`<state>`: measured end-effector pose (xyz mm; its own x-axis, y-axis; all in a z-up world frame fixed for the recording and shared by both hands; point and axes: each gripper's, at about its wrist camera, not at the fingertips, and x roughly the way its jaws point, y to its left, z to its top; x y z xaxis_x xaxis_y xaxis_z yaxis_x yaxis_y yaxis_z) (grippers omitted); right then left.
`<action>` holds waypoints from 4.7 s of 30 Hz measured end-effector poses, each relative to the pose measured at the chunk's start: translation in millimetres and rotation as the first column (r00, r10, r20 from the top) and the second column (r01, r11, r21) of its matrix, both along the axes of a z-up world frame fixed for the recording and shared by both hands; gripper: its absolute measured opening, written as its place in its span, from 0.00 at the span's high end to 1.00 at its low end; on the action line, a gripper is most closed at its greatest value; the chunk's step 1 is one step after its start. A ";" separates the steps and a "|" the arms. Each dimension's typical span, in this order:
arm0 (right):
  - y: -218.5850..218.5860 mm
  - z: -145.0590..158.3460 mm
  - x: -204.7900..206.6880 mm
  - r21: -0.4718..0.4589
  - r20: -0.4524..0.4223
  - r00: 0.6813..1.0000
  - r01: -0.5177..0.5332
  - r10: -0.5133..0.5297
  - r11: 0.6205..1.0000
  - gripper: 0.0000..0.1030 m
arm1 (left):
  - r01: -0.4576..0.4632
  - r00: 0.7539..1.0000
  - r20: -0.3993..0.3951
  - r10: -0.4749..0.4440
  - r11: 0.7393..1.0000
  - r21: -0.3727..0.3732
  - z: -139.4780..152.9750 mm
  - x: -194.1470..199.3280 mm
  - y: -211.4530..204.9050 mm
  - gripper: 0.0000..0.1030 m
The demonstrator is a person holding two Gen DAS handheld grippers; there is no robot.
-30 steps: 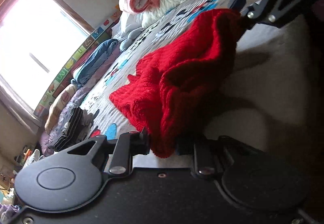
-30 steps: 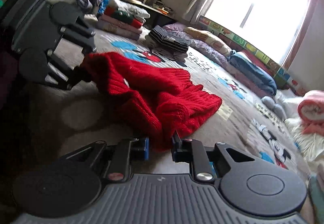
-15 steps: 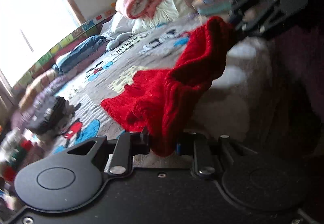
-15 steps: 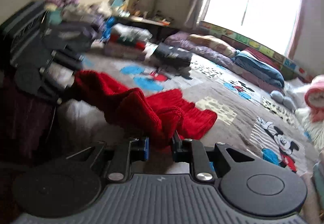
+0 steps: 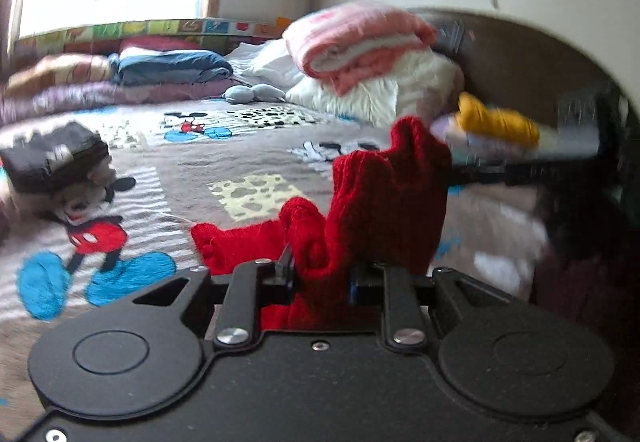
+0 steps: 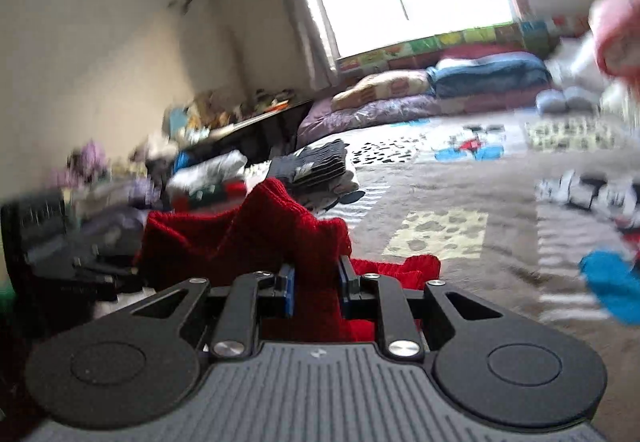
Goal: Fold clothes
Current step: 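Lift the held end with both grippers and fold it over toward the other end, then open both grippers to release the folded sweater, then grasp the folded red sweater with both grippers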
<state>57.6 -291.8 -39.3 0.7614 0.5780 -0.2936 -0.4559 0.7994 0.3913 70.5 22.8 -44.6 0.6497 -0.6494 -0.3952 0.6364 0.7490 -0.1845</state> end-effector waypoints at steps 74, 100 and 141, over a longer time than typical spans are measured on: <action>34.6 -96.1 111.8 -0.122 0.023 0.999 -0.031 0.034 0.992 0.42 | -0.034 0.999 0.005 0.033 0.999 0.018 -86.1 136.2 -38.2 0.45; 47.0 -93.5 42.4 -0.208 0.089 0.994 0.074 -0.057 0.975 0.43 | -0.100 0.990 0.106 0.091 0.991 0.085 -84.2 61.8 -43.1 0.45; -12.8 -130.5 47.9 0.429 -0.374 0.918 0.298 -0.132 0.853 0.24 | -0.440 0.819 -0.530 0.219 0.833 -0.336 -97.5 44.6 19.4 0.19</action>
